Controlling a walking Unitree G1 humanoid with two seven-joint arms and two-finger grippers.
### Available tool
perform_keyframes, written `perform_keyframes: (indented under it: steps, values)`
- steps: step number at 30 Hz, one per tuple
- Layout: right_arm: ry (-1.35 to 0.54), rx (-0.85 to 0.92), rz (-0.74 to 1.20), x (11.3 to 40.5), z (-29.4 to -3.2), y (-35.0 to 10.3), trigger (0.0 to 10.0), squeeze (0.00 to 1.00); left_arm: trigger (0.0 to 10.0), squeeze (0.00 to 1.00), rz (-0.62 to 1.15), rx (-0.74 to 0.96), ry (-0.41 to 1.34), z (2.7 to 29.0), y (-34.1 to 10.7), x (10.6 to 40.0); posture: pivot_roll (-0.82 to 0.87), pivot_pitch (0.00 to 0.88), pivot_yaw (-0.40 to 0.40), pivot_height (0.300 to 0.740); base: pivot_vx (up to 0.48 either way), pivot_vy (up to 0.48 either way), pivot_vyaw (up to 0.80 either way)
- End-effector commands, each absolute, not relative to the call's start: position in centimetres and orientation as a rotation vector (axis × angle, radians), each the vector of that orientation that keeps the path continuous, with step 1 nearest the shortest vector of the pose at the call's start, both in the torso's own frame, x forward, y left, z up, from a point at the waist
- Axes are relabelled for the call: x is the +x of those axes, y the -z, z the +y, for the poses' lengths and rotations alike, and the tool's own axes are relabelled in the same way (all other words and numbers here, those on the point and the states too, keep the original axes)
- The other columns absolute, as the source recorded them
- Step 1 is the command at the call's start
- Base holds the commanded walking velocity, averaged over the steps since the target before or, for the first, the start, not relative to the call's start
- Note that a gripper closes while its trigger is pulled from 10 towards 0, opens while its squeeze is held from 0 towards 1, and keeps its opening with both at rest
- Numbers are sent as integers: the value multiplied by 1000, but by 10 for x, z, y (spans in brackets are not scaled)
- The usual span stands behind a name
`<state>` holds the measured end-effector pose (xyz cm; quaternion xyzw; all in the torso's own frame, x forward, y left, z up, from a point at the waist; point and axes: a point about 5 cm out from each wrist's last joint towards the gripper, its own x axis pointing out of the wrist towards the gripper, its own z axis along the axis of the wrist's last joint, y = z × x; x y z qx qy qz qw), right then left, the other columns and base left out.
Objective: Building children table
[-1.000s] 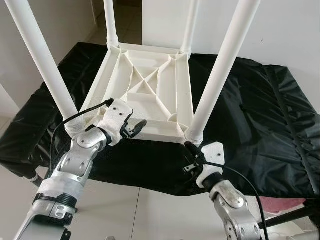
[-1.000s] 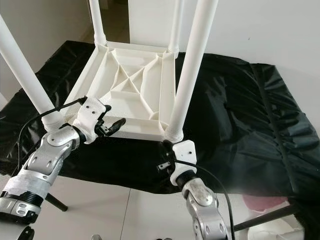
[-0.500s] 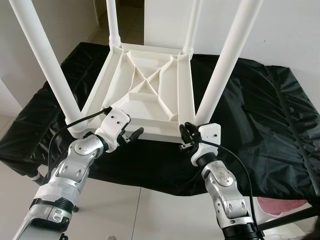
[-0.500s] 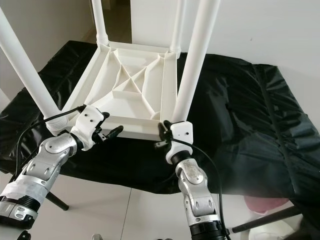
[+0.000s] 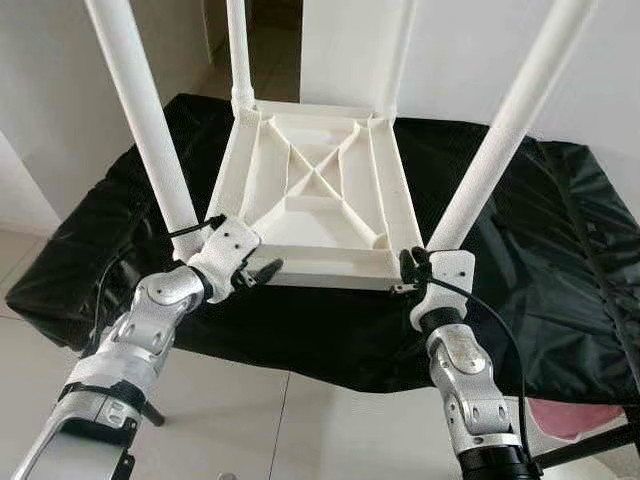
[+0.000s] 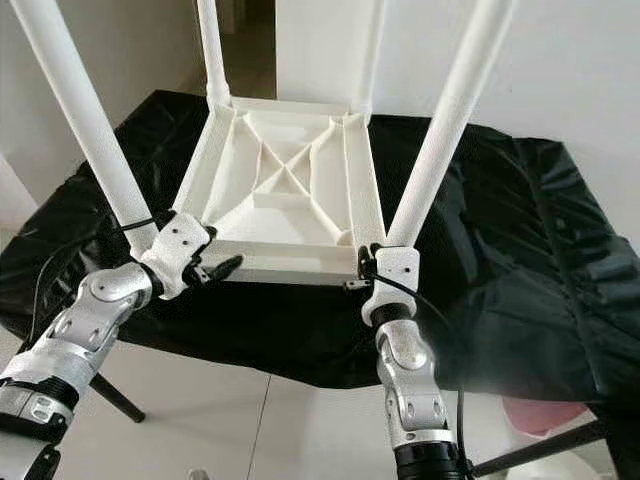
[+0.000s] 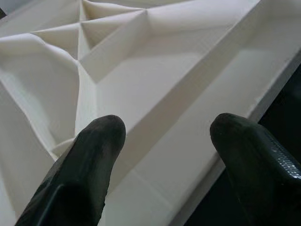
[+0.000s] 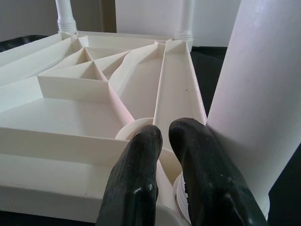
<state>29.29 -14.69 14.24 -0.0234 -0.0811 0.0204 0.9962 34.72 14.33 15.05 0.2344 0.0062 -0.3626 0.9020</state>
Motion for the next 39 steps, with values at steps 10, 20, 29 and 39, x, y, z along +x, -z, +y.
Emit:
perform_keyframes:
  steps: [10, 20, 29, 39]
  values:
    - [-39, -36, -123, 291, -146, -130, 10000, 0, 10000, 0, 30, 413, 978, 123, -148, 338, -24, 79, 3, 740, 0, 0, 0]
    - [-154, 0, -151, 288, -121, -132, 10000, 0, 10000, 0, 33, 409, 1083, 107, -143, 330, -28, 87, 23, 740, 0, 0, 0]
    - [-226, 28, -192, 280, -105, -139, 10000, 0, 10000, 0, 52, 389, 1161, 96, -139, 322, -34, 94, 40, 740, 0, 0, 0]
    - [-210, 30, -184, 276, -110, -135, 10000, 0, 10000, 0, 31, 367, 1179, 89, -145, 320, -50, 85, 47, 740, 0, 0, 0]
